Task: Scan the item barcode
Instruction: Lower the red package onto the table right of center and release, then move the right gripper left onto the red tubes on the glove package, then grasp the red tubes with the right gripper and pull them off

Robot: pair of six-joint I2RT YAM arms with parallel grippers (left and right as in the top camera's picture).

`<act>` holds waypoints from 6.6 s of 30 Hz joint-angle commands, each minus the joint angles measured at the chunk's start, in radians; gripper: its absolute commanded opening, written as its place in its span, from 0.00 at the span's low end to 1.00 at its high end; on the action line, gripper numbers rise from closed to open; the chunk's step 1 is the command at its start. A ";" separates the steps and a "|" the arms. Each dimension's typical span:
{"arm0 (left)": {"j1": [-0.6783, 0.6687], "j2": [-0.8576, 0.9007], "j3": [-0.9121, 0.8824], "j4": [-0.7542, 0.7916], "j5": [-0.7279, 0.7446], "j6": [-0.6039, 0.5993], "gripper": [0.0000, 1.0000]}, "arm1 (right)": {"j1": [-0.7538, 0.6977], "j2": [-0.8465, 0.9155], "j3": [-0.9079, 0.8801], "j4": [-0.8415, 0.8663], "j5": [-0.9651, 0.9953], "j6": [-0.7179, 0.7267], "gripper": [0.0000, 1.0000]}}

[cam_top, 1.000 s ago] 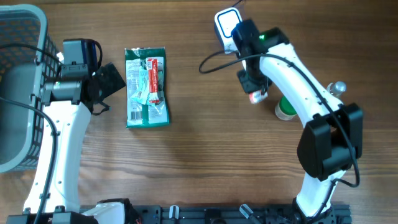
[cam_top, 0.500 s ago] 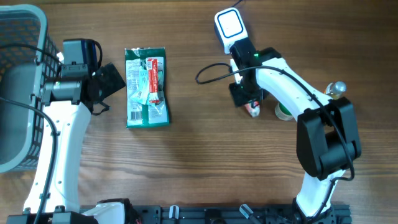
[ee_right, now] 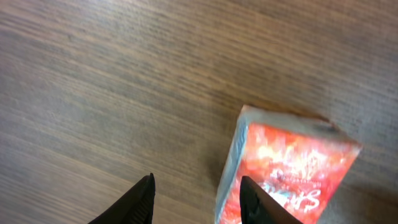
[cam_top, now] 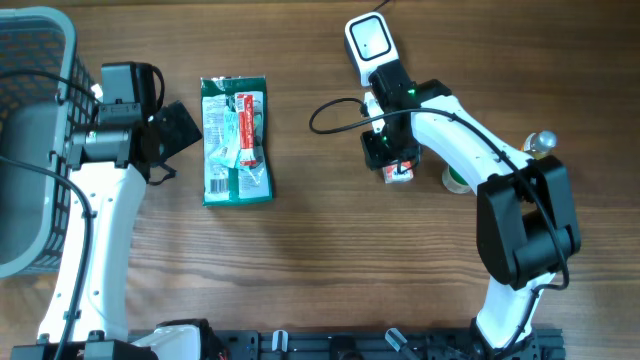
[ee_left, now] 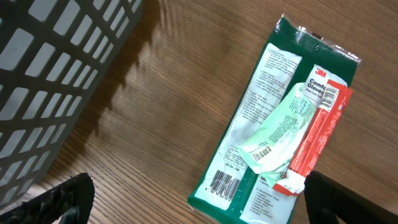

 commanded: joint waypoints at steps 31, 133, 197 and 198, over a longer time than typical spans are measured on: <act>-0.005 0.002 0.000 0.002 0.002 0.008 1.00 | 0.006 -0.051 -0.063 0.008 0.198 0.261 0.33; -0.005 0.002 0.000 0.002 0.002 0.008 1.00 | 0.347 0.209 -0.047 0.906 -0.234 0.474 0.40; -0.005 0.002 0.000 0.002 0.002 0.008 1.00 | 0.213 0.066 -0.047 0.066 0.111 -0.045 0.51; -0.005 0.002 0.000 0.002 0.002 0.008 1.00 | 0.213 0.066 -0.047 0.070 0.111 -0.043 0.51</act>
